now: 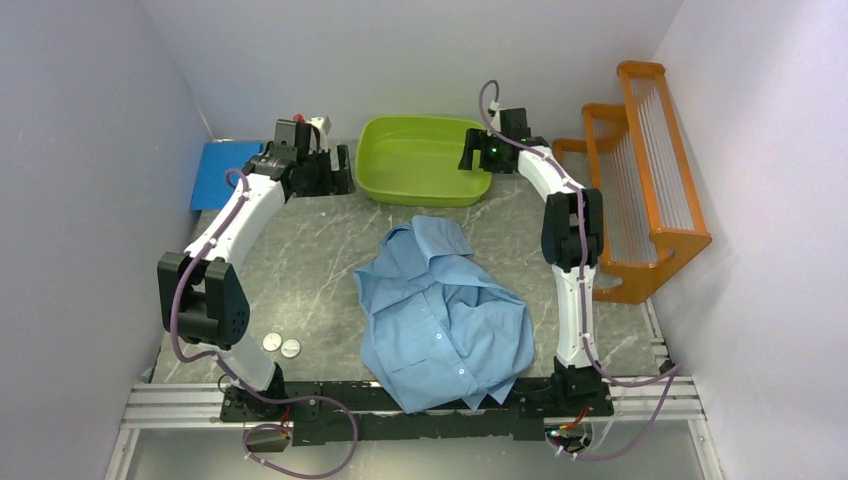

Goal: Pin the brooch onto the clothing
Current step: Move the bin to the center of the board, then flatten out the clothes at the center of the board.

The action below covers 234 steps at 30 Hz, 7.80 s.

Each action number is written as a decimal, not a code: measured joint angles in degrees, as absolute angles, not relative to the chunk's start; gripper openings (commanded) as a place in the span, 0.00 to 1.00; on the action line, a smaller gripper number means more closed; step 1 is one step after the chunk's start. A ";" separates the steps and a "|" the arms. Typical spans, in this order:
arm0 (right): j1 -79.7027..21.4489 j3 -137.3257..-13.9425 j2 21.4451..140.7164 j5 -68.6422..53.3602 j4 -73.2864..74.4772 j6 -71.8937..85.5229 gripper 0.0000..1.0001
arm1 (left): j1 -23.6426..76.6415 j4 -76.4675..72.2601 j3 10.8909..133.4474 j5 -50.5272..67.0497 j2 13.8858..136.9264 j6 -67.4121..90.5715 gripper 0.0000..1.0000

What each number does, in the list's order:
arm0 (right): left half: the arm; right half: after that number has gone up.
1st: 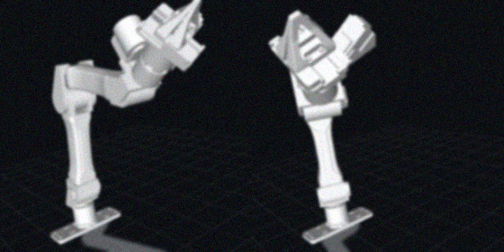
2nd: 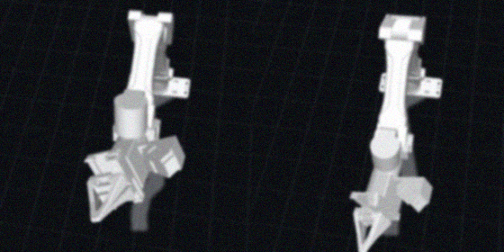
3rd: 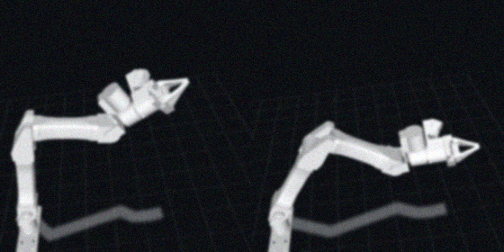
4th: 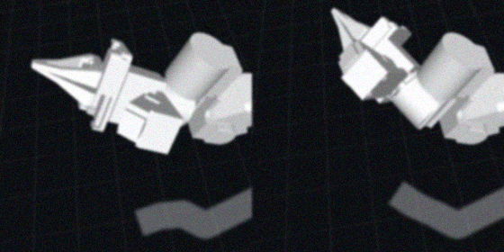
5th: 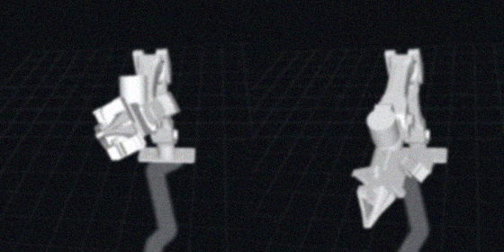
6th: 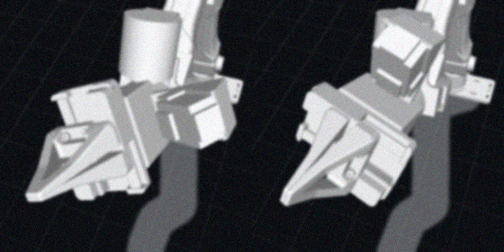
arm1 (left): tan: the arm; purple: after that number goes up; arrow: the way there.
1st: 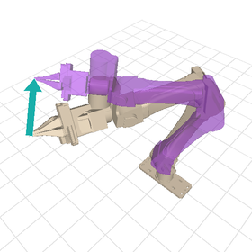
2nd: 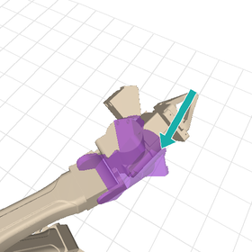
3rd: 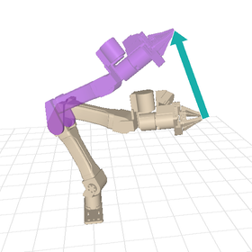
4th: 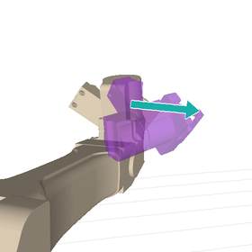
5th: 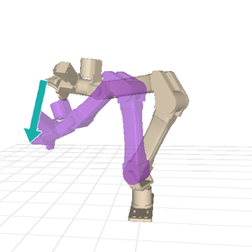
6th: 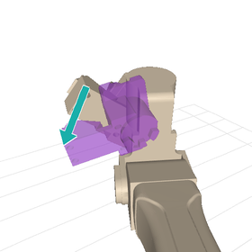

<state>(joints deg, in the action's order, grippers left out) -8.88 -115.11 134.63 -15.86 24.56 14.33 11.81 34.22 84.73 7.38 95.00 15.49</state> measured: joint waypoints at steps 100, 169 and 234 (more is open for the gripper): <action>-31.68 -41.85 61.04 -14.63 23.29 17.69 1.00 | 26.46 24.45 62.89 4.40 76.53 34.24 0.93; -38.28 -74.30 41.91 19.49 27.00 12.78 0.00 | 26.35 51.55 89.69 -19.88 43.75 27.86 0.03; -28.18 -46.59 77.82 -23.68 21.08 26.48 0.02 | 27.97 32.84 45.10 8.64 52.29 39.22 0.76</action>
